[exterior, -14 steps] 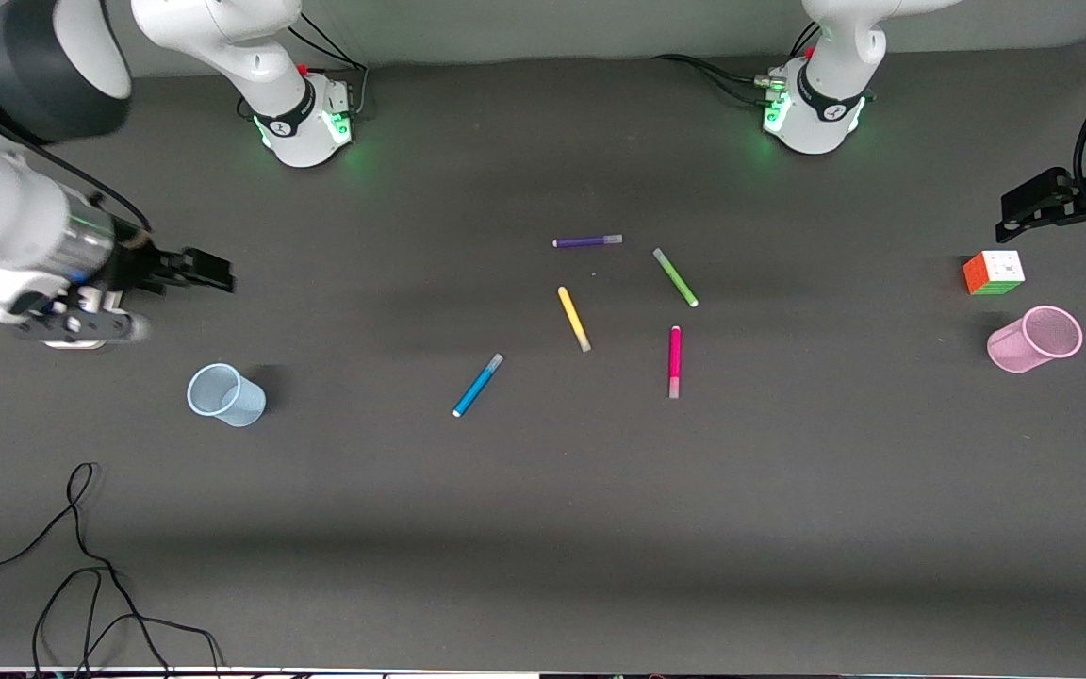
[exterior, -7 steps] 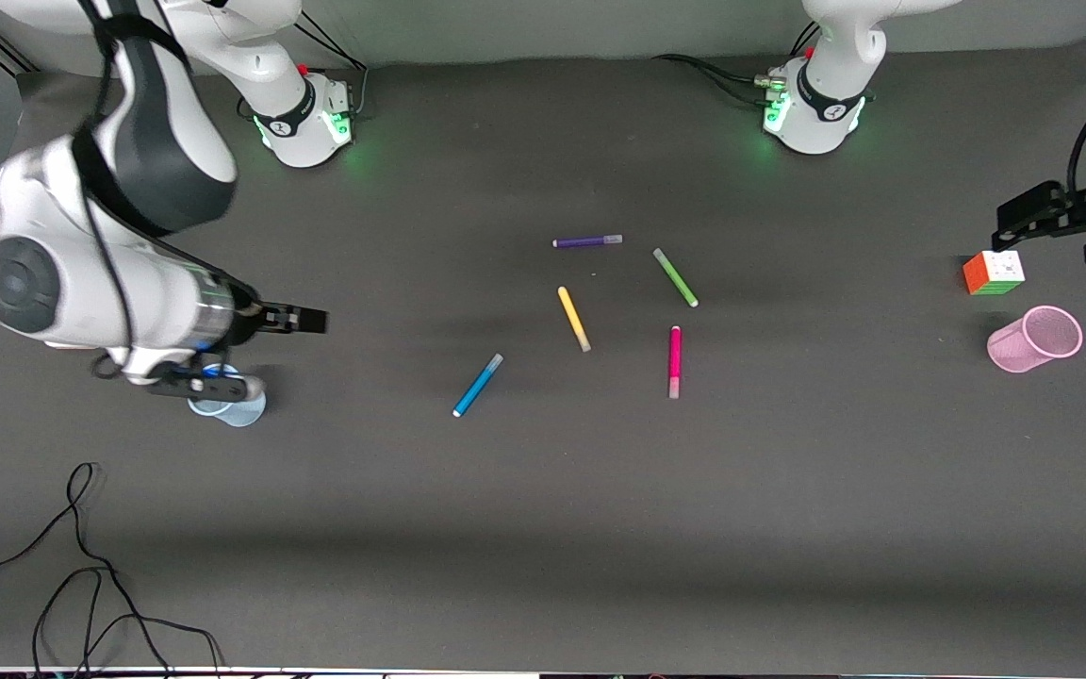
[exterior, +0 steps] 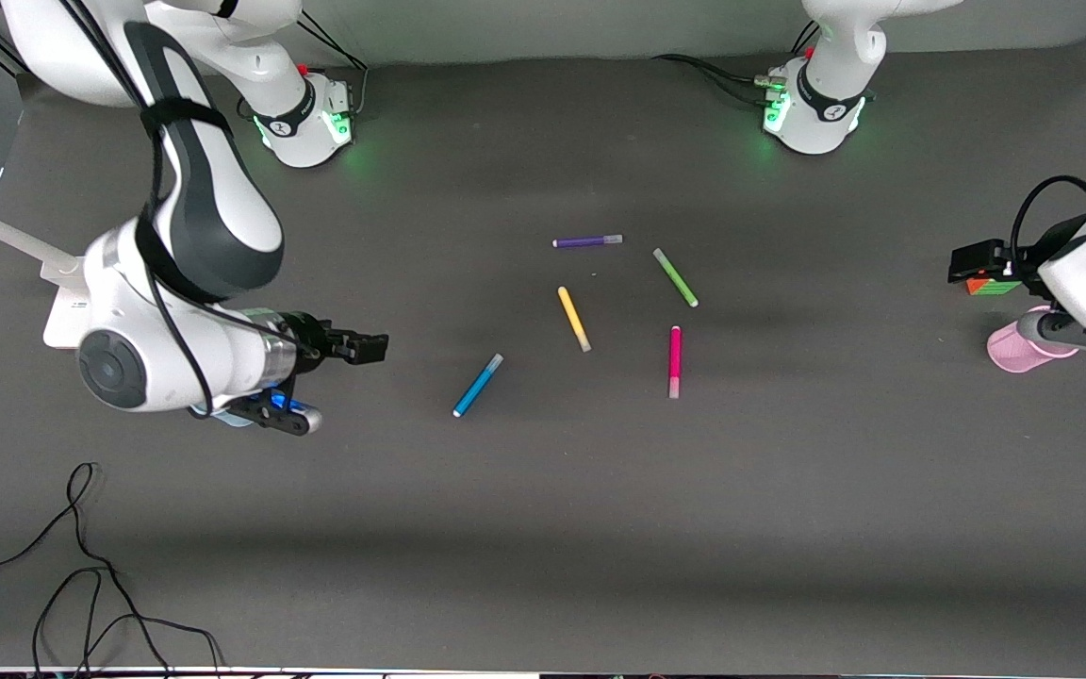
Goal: Place pink and blue markers in matching cups
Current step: 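Lower the right gripper onto the blue marker while the left gripper reaches the pink marker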
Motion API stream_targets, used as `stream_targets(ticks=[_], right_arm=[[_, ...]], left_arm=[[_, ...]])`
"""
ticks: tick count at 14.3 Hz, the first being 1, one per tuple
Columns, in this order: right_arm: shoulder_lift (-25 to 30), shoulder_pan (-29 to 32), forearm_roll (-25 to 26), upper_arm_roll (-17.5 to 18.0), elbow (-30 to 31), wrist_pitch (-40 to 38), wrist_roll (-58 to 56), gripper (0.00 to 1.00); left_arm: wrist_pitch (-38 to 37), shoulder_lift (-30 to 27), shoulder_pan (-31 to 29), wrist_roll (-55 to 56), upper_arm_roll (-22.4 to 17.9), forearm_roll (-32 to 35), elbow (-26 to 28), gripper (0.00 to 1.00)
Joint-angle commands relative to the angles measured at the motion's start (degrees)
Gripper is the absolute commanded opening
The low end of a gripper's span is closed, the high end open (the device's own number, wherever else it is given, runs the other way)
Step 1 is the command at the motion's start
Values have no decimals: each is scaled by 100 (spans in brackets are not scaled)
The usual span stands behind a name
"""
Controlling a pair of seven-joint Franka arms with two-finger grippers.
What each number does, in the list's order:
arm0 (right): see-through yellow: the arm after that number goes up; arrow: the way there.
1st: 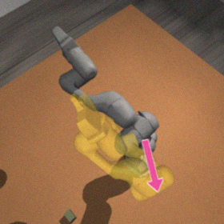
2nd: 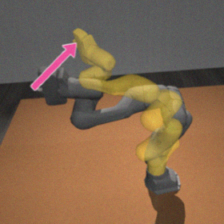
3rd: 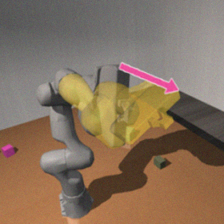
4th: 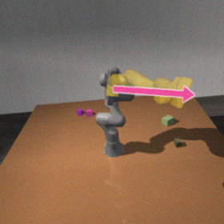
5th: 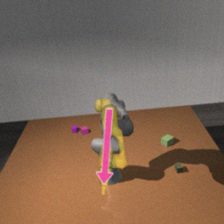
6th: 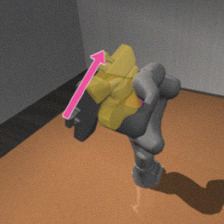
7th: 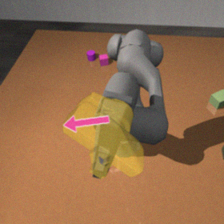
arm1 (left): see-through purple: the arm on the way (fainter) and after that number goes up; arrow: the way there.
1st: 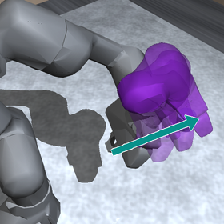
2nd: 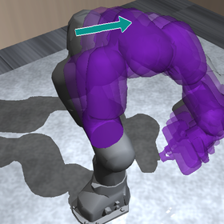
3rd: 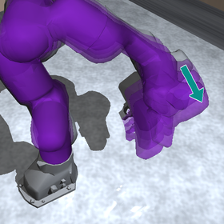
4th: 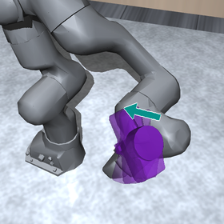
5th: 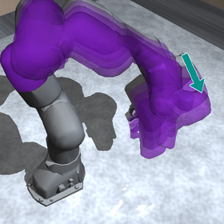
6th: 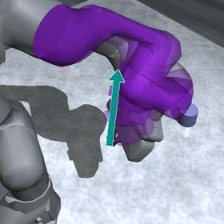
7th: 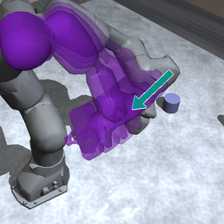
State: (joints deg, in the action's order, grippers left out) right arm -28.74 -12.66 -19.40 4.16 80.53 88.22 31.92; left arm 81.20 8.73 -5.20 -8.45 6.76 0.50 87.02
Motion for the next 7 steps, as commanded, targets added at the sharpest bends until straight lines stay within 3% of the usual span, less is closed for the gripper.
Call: stream_targets(ticks=[1,4,7], right_arm=[[-456,-131,-196,-11,-318,107,270,100],[-834,-149,-521,-11,-327,273,393,98],[-1221,-342,-539,-11,-327,756,507,96]], left_arm=[[-122,-65,308,167,27,-6,-45,100],[88,5,922,1255,36,-208,103,100],[781,5,1328,1818,36,-619,638,100]])
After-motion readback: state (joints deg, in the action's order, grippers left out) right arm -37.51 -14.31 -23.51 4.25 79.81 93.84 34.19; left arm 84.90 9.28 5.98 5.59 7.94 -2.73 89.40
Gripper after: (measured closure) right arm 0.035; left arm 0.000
